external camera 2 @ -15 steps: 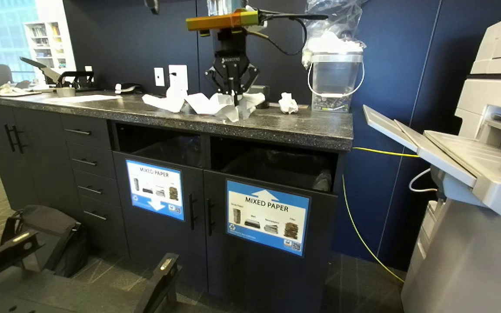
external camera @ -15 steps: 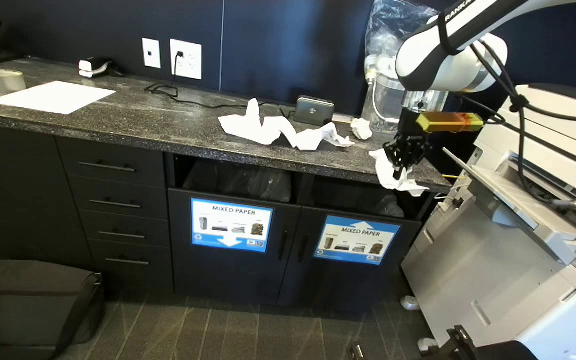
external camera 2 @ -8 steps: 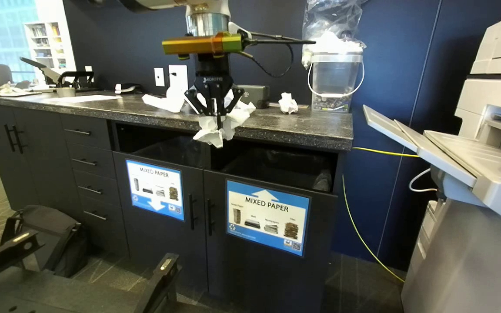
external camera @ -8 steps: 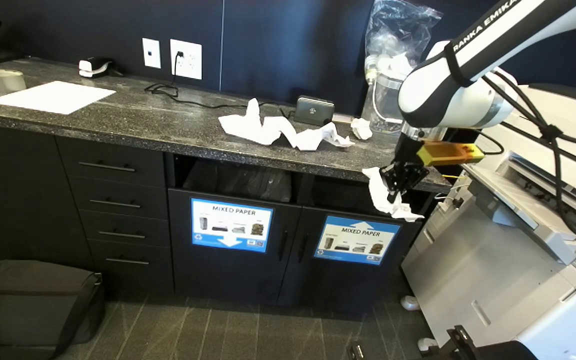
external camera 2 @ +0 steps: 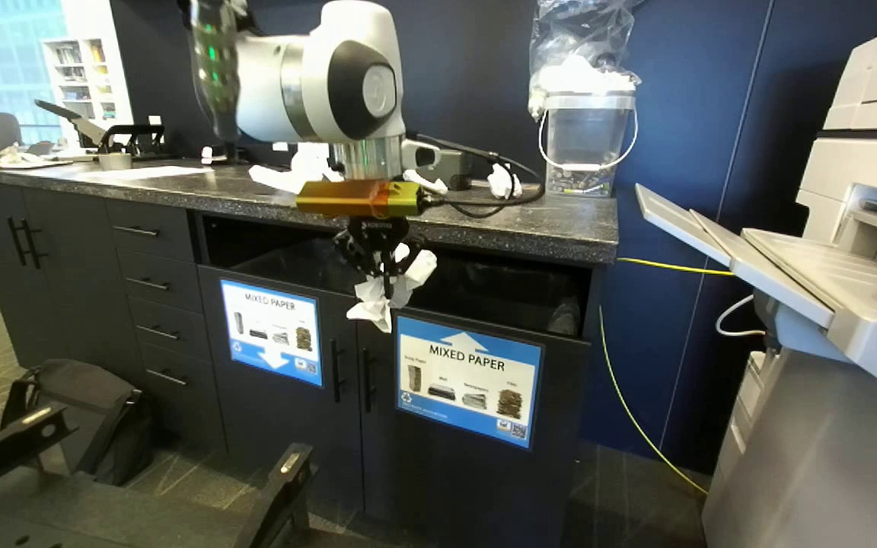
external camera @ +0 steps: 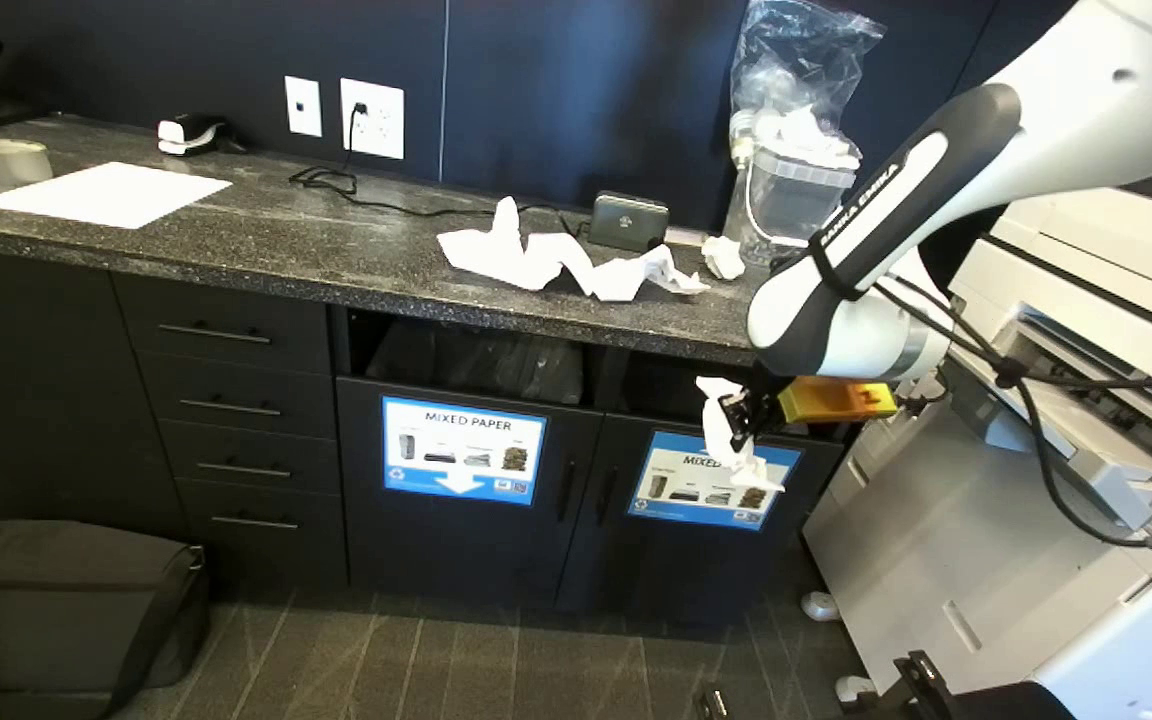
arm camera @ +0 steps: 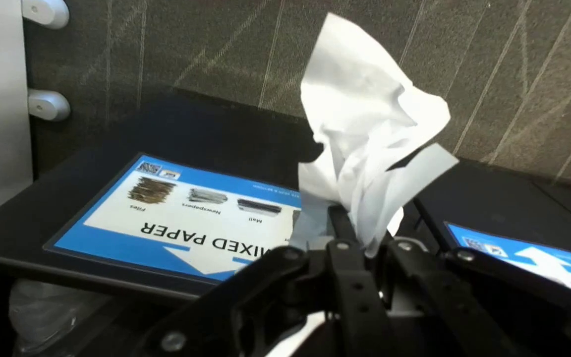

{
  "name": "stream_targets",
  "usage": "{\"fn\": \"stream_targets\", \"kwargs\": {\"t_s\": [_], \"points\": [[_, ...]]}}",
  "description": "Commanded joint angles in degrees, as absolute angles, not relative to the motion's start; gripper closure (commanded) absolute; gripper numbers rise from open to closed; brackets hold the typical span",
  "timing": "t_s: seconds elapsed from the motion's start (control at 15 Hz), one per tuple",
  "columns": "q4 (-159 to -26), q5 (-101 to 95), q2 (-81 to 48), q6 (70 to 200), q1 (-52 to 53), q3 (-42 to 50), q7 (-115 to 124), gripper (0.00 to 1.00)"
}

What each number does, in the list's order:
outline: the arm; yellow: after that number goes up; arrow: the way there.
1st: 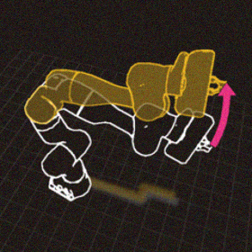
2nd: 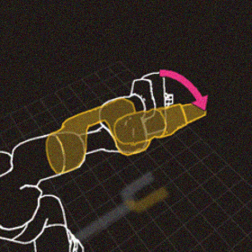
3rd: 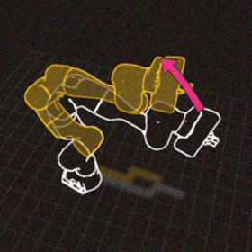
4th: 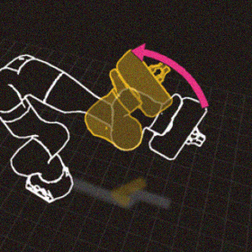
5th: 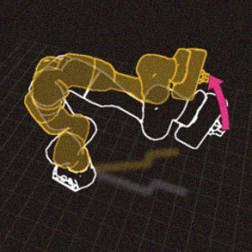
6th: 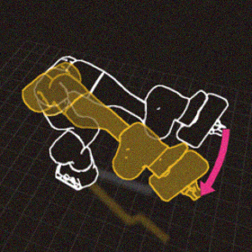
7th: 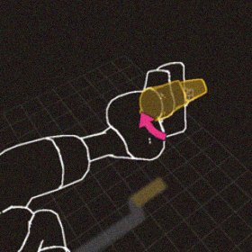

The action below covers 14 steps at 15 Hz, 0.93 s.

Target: Put the tissues inside the rubbish bin.

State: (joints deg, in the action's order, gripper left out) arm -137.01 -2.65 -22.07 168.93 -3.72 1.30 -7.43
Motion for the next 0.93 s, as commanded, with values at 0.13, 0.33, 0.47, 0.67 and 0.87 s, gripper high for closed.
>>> {"fn": "stream_targets", "kwargs": {"t_s": [0.13, 0.33, 0.47, 0.67, 0.87], "points": [[-123.8, -3.2, -42.0, 181.8, -5.4, 2.4, -7.0, 0.89], [-117.4, -2.6, -48.8, 184.6, -0.8, 8.0, -4.6, 0.89], [-114.3, -1.8, -51.9, 186.8, 2.7, 11.8, -2.9, 0.89], [-112.1, 0.5, -55.5, 189.4, 9.9, 18.3, 0.3, 0.89], [-110.7, 4.1, -59.7, 192.5, 16.9, 23.5, 2.8, 0.89]]}}
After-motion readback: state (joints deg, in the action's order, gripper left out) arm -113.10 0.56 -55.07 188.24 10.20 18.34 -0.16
